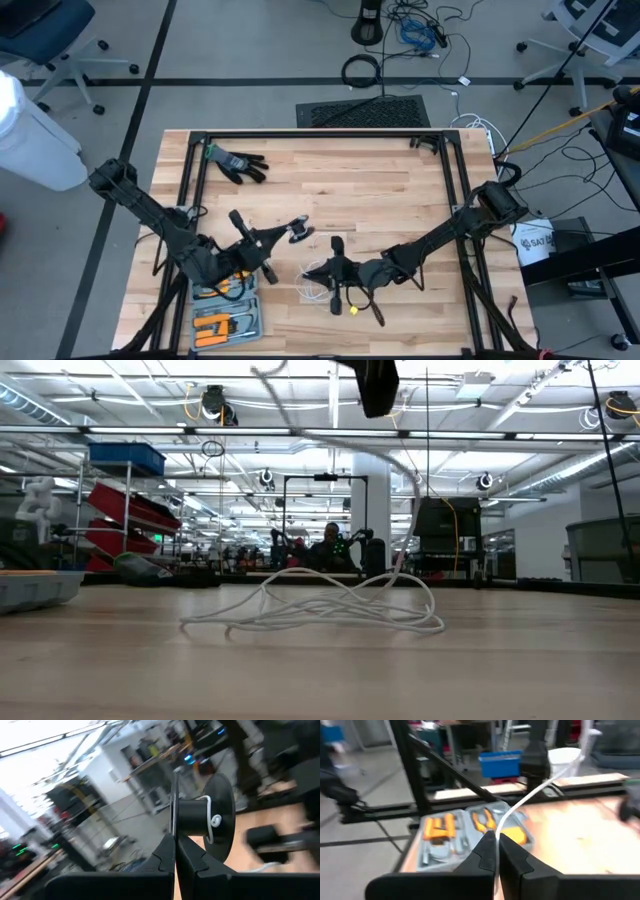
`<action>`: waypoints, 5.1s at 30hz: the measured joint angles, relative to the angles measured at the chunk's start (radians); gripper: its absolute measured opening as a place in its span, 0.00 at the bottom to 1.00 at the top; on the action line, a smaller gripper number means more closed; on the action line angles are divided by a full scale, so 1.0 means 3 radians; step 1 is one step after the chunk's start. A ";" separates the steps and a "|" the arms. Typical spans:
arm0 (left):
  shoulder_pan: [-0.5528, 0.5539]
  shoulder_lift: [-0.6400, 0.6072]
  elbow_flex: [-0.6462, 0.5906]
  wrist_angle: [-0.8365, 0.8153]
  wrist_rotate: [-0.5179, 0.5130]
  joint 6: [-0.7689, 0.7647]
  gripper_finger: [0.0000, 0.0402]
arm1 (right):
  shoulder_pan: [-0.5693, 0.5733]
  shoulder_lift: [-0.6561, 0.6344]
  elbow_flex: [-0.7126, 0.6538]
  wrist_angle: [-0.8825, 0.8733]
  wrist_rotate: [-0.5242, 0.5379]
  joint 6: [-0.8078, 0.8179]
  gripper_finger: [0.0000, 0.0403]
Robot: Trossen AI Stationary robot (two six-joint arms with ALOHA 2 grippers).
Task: Coil cords
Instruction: Uncoil the white cable wire from the spool
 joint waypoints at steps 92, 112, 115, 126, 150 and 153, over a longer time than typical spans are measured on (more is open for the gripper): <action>-0.0342 -0.0170 0.0000 -0.0494 0.0928 0.0937 0.00 | 0.0490 -0.0619 -0.0001 -0.0137 0.0784 -0.1054 0.00; -0.0051 -0.0169 0.0000 -0.0317 0.0278 0.0896 0.00 | 0.0766 -0.0737 -0.0001 0.0452 0.0482 -0.1260 0.00; 0.0048 -0.0169 0.0000 -0.0216 0.0278 0.0776 0.00 | 0.0642 -0.0607 -0.0001 0.0548 0.0357 -0.1208 0.00; 0.0279 -0.0169 0.0000 -0.0082 0.0292 0.0580 0.00 | 0.0135 -0.0179 -0.0001 0.0790 -0.0220 -0.0858 0.00; 0.0064 -0.0169 0.0001 0.0418 0.0471 0.0580 0.00 | -0.0065 -0.0174 -0.0001 0.0109 0.0025 -0.0898 0.04; 0.0024 -0.0169 0.0000 0.0414 0.0470 0.0581 0.00 | 0.0021 -0.0299 0.0000 -0.0315 0.0252 -0.0872 0.12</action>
